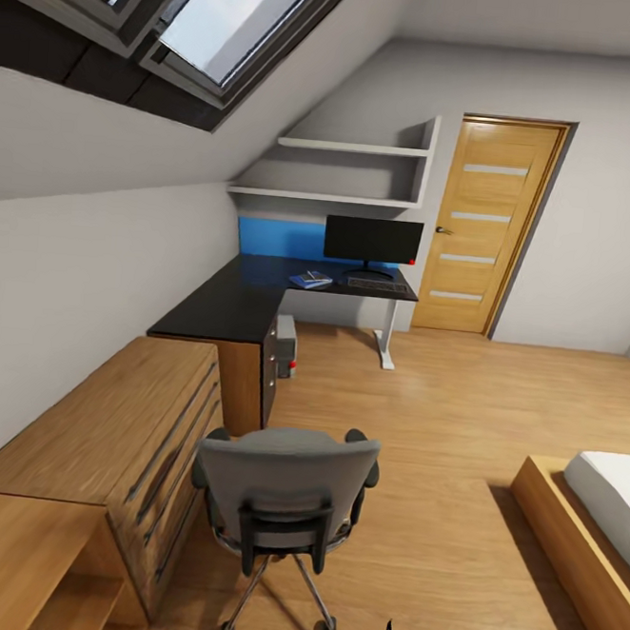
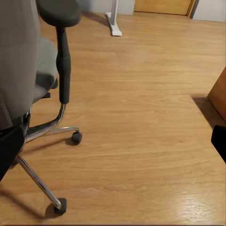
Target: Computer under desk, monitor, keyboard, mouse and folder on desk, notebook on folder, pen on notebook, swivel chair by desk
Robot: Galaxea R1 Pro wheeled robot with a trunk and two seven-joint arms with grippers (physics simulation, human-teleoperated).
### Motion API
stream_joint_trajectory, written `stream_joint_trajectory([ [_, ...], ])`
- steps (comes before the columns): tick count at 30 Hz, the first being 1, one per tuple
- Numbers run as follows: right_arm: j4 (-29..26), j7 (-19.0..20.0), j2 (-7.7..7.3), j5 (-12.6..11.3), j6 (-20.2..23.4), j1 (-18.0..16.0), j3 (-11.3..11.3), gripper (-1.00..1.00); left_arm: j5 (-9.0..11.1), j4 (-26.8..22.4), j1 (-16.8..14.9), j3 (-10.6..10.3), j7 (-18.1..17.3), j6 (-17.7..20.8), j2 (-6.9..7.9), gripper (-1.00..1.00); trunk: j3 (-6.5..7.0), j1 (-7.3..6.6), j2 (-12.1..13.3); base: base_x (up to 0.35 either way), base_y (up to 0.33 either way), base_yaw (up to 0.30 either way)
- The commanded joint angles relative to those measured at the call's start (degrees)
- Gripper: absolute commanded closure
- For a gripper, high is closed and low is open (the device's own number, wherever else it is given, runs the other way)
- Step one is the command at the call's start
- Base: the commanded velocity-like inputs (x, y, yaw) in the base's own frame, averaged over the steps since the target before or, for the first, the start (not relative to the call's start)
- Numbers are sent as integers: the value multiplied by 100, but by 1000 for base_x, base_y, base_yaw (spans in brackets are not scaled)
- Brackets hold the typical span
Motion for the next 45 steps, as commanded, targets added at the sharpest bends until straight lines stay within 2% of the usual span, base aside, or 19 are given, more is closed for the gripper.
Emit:
stream_joint_trajectory([
  [1,10,-27,1,-25,-16,-6,49,-100,36,3,-5,-39,16,-15,-1,-100,-8,0,-7,-147,103,10],
  [18,19,-23,-23,-24,-16,-10,49,-100,35,3,-6,-39,16,-15,-1,-100,-8,0,-7,-64,51,2],
  [25,24,-23,-23,-24,-16,-7,49,-100,35,3,-5,-39,16,-15,-1,-100,-8,0,-7,-3,173,0],
  [40,25,-22,-29,-15,-16,-6,49,-100,32,-3,-7,-63,12,-30,-23,-100,-8,0,-7,0,10,0],
  [45,16,-25,-26,-22,-16,-9,49,-100,48,-5,-7,-65,32,-45,-114,-100,-8,0,-7,0,0,0],
])
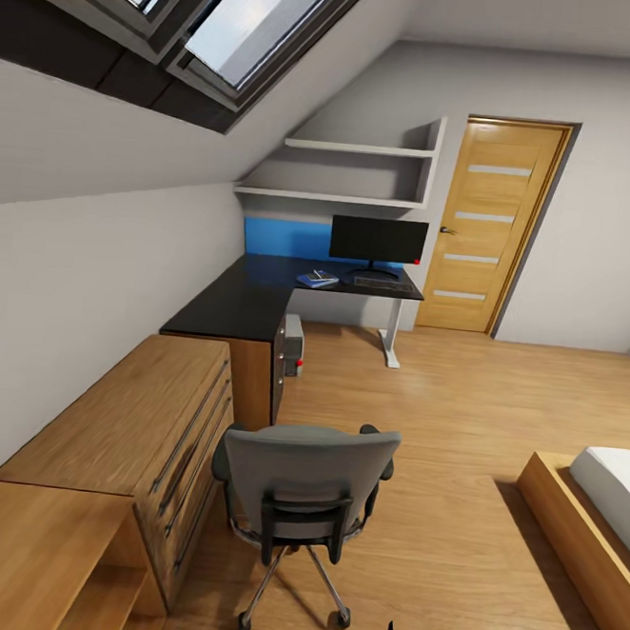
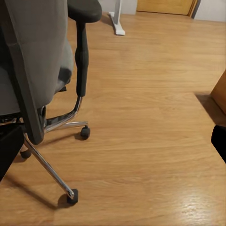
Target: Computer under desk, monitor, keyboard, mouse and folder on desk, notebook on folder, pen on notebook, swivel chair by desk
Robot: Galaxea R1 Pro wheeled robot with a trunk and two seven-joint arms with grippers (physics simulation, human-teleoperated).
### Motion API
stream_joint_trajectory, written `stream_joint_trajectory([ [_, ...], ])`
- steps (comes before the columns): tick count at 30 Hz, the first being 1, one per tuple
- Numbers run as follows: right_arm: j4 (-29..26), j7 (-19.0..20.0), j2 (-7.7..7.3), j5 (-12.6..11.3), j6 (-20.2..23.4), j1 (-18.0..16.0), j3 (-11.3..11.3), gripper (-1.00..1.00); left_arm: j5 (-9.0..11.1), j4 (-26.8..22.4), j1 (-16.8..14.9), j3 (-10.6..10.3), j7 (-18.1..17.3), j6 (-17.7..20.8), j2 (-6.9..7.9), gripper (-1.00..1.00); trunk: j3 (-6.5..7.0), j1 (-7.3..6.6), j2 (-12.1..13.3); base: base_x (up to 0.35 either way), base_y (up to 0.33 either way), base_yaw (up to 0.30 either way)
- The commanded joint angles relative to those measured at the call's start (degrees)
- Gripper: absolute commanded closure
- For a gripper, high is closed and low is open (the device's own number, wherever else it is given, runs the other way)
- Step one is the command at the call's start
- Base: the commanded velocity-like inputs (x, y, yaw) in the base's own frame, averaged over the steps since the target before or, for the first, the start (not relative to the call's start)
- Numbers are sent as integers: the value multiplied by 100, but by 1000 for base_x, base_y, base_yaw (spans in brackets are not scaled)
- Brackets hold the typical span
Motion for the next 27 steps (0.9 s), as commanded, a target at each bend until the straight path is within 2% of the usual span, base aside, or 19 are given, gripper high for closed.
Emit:
stream_joint_trajectory([
  [1,9,-30,3,-26,-17,-6,48,-100,44,3,-2,-35,18,-16,-9,-100,-8,1,-6,0,0,0],
  [12,9,-26,6,-22,-17,-4,48,-100,65,-8,-2,-15,48,6,-36,-100,-188,221,-408,0,0,0],
  [14,10,-26,6,-21,-17,-3,48,-100,70,-16,-3,-8,61,-11,-33,-100,-188,221,-408,0,0,0],
  [15,7,-27,5,-21,-17,-5,48,-100,151,-46,-1,9,82,-33,-30,-100,-188,221,-408,0,0,0],
  [19,10,-27,5,-22,-17,-4,48,-100,269,-111,-3,8,65,-19,-34,-100,-242,287,-528,0,0,0],
  [27,12,-26,6,-24,-17,-5,48,-100,293,-129,-3,-15,25,49,-30,-100,-385,462,-849,0,0,0],
])
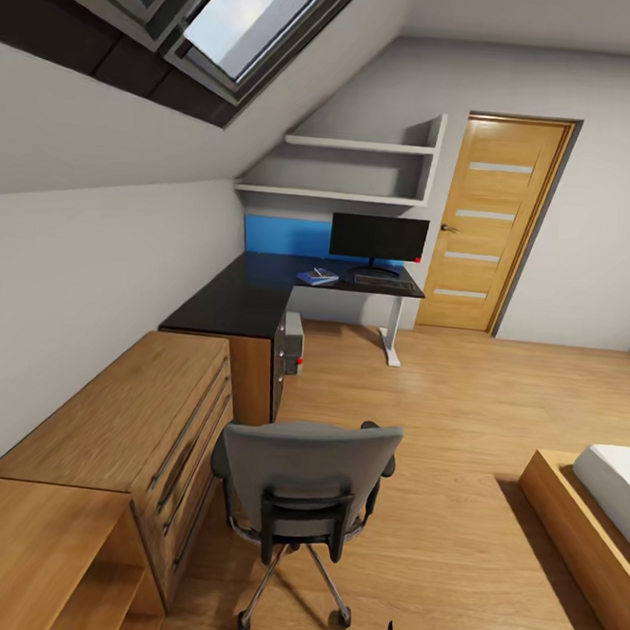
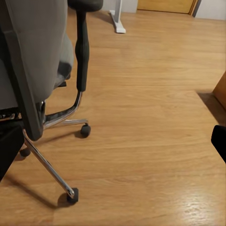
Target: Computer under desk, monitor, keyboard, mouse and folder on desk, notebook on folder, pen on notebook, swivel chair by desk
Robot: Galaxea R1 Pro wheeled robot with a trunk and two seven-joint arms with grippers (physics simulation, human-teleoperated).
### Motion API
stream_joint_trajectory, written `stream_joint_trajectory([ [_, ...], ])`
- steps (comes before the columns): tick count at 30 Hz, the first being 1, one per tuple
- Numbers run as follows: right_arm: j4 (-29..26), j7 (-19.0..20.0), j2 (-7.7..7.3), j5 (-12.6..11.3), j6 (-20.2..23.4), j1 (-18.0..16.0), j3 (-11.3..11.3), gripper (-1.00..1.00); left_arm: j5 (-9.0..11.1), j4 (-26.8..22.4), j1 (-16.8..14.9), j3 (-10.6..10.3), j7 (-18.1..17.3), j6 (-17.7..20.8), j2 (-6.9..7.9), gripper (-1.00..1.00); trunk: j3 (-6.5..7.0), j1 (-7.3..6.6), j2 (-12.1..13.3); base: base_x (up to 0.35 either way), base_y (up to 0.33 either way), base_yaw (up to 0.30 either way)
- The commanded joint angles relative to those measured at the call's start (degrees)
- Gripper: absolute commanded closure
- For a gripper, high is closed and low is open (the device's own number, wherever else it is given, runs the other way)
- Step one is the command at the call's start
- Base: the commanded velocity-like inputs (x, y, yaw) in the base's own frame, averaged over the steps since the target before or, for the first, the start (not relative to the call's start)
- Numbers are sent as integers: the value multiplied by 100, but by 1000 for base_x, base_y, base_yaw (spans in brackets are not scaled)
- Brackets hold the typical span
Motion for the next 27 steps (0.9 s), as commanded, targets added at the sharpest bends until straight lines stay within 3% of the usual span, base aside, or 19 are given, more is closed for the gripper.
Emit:
stream_joint_trajectory([
  [1,11,-29,2,-26,-16,-6,49,-100,33,2,-4,-40,18,-12,-1,-100,-26,23,-47,0,0,0],
  [6,12,-29,2,-26,-12,-5,49,-100,28,1,-4,-41,11,73,-6,-100,-116,133,-247,0,0,0],
  [16,12,-29,2,-27,64,-8,53,-100,24,-4,-3,-41,5,621,-38,-100,-295,353,-648,0,0,0],
  [27,12,-29,2,-27,167,-5,59,-100,28,-7,-2,-42,9,739,-38,-100,-493,594,-1090,0,0,0],
])
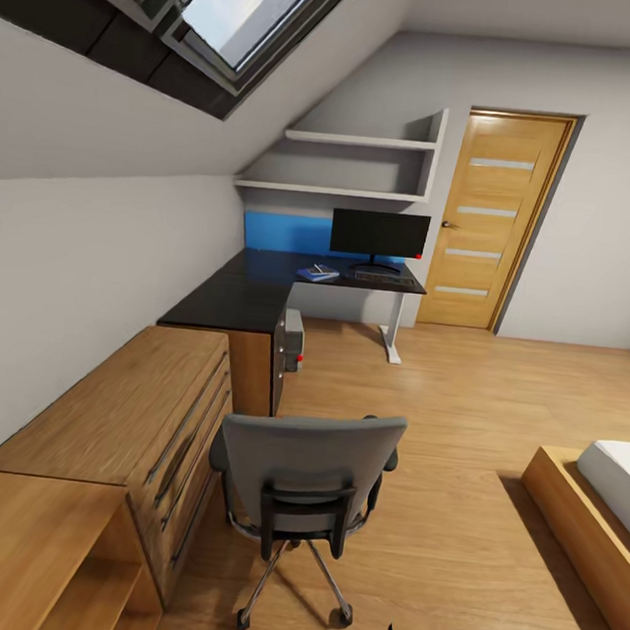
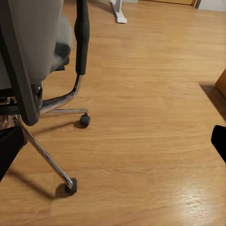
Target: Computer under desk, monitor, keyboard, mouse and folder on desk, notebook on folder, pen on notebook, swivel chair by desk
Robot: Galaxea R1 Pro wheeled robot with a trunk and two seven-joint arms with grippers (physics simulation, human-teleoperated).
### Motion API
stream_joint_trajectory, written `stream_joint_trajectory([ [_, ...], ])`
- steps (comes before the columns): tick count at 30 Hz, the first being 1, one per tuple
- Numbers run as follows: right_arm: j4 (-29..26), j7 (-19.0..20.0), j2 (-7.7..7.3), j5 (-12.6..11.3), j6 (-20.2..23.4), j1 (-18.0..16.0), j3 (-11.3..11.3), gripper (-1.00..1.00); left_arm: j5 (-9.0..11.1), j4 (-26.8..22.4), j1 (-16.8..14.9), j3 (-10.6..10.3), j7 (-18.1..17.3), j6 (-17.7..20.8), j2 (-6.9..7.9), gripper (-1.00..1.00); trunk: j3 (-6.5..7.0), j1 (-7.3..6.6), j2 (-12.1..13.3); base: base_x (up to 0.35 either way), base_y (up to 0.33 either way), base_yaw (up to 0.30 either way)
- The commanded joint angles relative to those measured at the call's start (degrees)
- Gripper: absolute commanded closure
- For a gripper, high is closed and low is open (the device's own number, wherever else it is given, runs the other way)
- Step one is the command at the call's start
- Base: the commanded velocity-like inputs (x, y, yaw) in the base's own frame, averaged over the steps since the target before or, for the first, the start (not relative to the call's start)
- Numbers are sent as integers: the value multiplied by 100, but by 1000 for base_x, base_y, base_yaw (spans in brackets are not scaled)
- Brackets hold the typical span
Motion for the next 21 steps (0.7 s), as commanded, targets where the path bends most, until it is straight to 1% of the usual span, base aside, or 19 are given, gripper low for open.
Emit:
stream_joint_trajectory([
  [1,11,-29,2,-25,-12,-6,50,-100,32,2,-4,-40,25,-9,1,-100,-25,23,-46,0,0,0],
  [7,-1,-29,2,-27,113,-8,46,-100,31,-63,-6,-39,21,25,-4,-100,-133,155,-286,0,0,0],
  [13,-21,-19,2,-27,203,-8,45,-100,25,-473,-6,-39,26,123,-38,-100,-240,286,-527,0,0,0],
  [15,-29,5,7,-22,212,-7,51,-100,23,-642,-7,-41,25,260,-61,-100,-276,330,-607,0,0,0],
  [17,-64,66,12,-18,215,-10,56,-100,20,-830,-7,-44,28,482,-97,-100,-312,374,-688,0,0,0],
  [21,-286,302,20,-24,251,-14,52,-100,11,-1281,-7,-46,40,1103,-168,-100,-384,462,-848,0,0,0],
])
